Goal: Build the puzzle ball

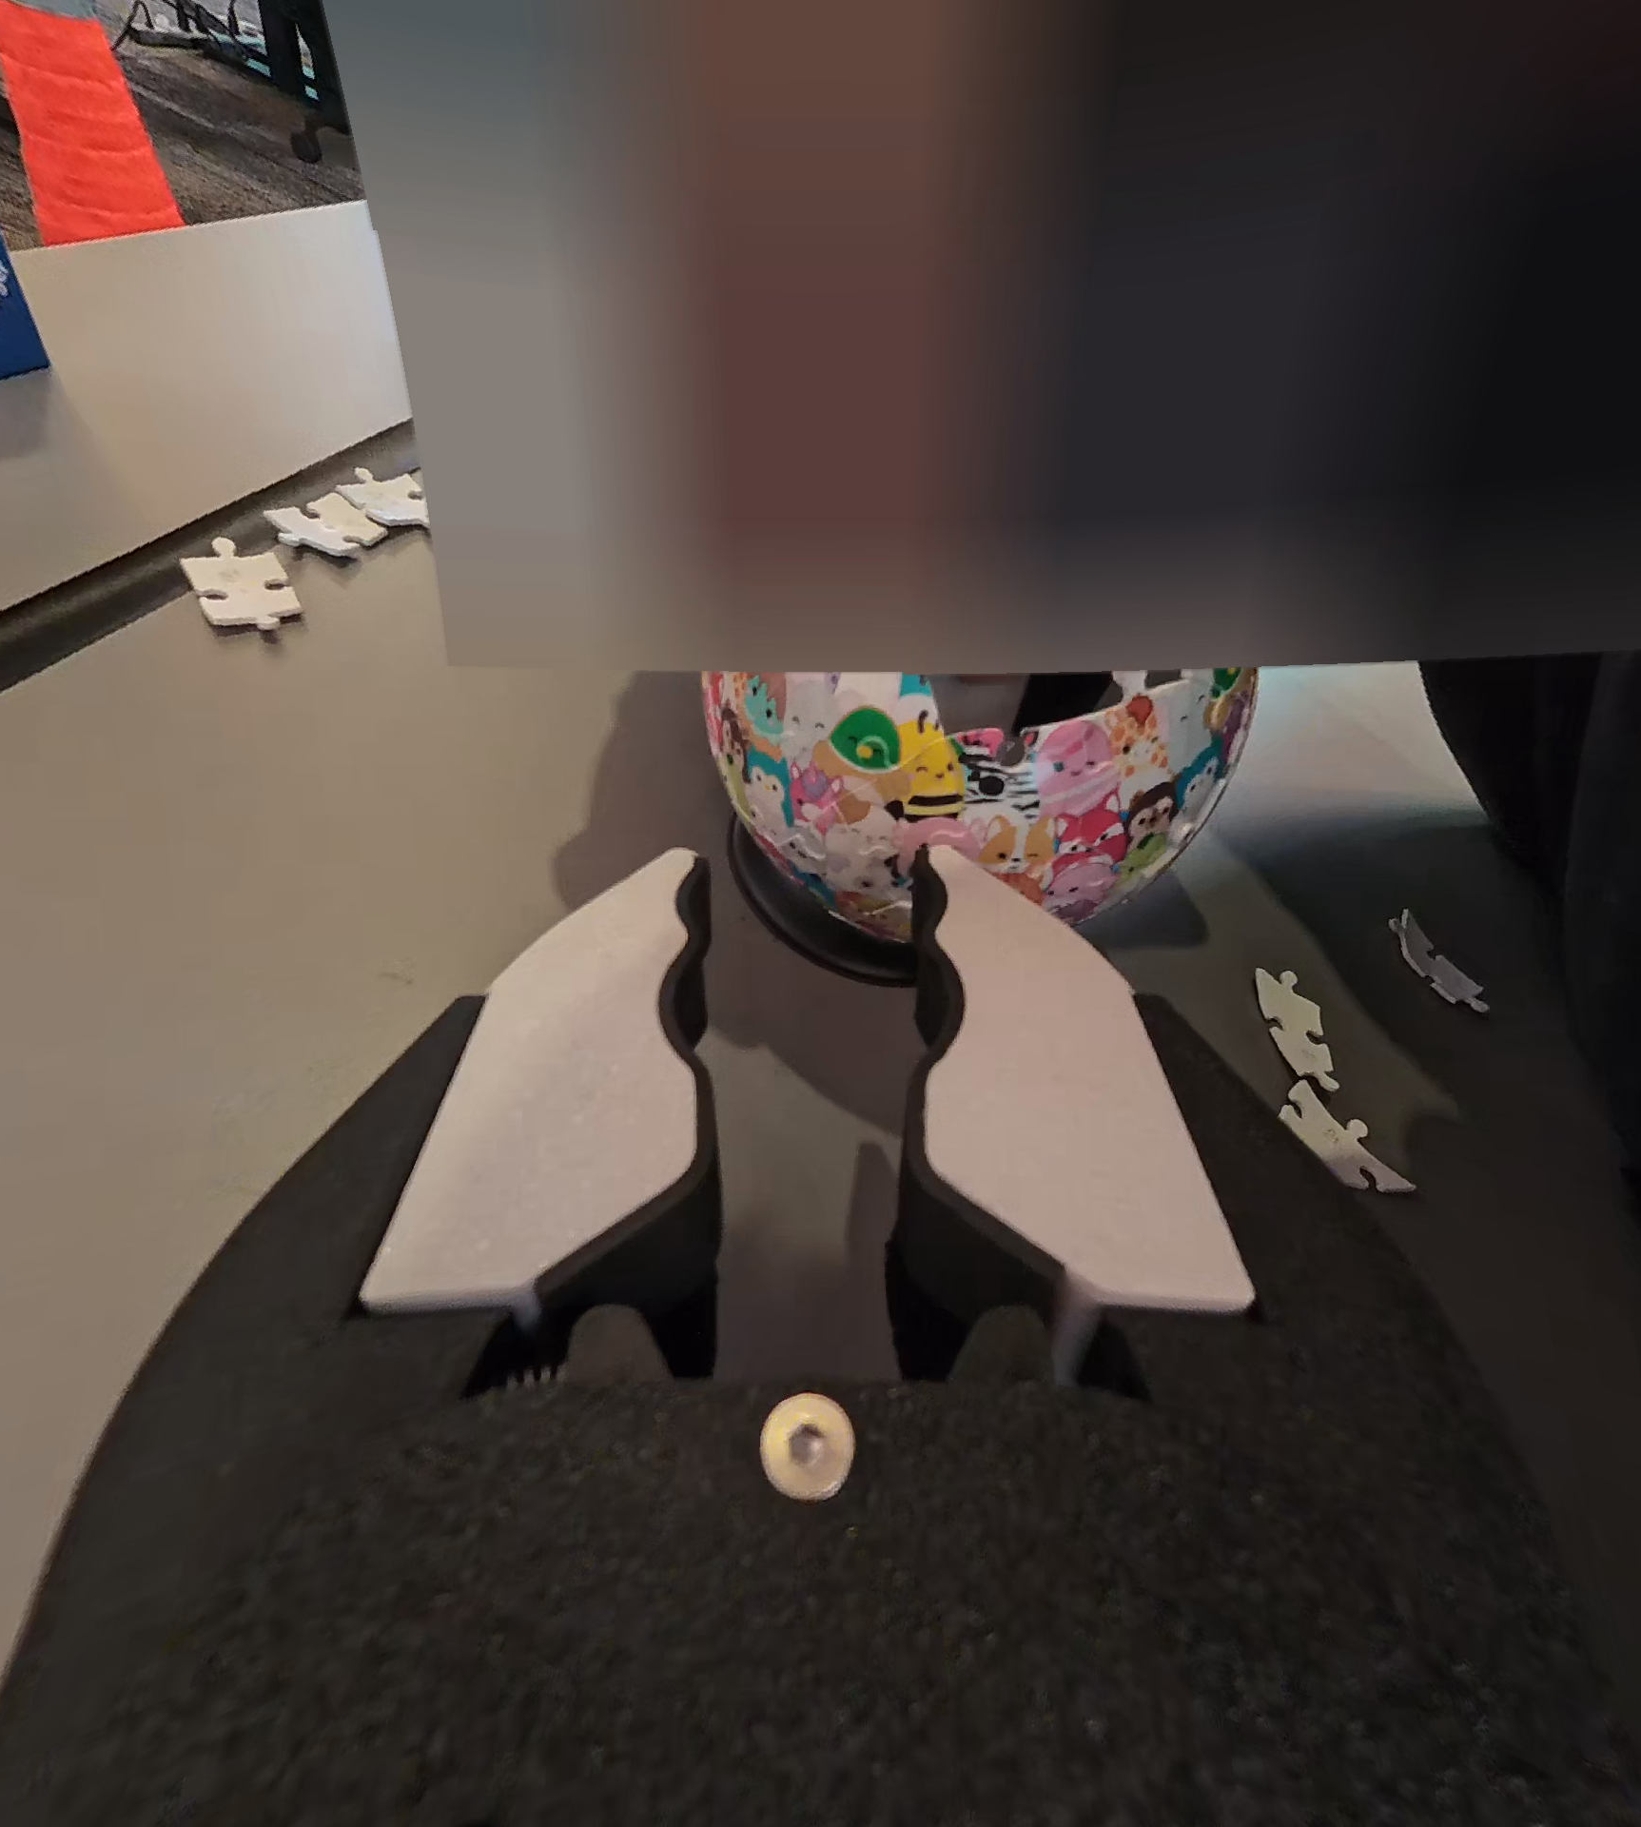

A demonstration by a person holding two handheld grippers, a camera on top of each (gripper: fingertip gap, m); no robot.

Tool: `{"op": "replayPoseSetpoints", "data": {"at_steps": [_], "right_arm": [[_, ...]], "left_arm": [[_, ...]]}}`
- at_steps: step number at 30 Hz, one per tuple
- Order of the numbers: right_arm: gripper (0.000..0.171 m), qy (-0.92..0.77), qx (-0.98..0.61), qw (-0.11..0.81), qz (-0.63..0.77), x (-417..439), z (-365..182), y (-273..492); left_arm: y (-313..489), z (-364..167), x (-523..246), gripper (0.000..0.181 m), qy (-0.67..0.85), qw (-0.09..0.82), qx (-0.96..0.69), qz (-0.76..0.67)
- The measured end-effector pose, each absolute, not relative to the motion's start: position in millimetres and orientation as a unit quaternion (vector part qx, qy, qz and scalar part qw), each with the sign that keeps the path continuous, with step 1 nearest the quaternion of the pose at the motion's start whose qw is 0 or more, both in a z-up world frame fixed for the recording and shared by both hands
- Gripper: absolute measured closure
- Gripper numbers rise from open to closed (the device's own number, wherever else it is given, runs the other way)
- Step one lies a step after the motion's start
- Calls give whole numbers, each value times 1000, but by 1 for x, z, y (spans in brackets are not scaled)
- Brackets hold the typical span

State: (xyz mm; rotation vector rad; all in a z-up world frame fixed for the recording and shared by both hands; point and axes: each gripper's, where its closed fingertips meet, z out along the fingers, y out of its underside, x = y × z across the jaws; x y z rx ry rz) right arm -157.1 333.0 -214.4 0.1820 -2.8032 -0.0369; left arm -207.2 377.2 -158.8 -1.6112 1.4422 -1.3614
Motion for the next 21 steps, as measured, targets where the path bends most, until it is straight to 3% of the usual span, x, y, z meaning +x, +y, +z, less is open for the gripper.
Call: {"op": "replayPoseSetpoints", "data": {"at_steps": [1, 8, 14, 18, 21], "right_arm": [[54, -985, 67, 161, -16, -157, -214, 333], [38, -991, 73, 109, -19, -150, -218, 335], [53, -991, 74, 111, -20, -148, -219, 336], [88, -991, 69, 110, -14, -144, -216, 336], [83, -991, 67, 117, -12, -145, -213, 336]], "left_arm": [[377, -159, -207, 143, 541, 289, -604, -510], [376, -159, -207, 143, 544, 292, -602, -507], [376, -159, -207, 143, 546, 293, -602, -504], [376, -159, -207, 143, 543, 292, -602, -507], [377, -159, -207, 143, 542, 292, -603, -508]]}}
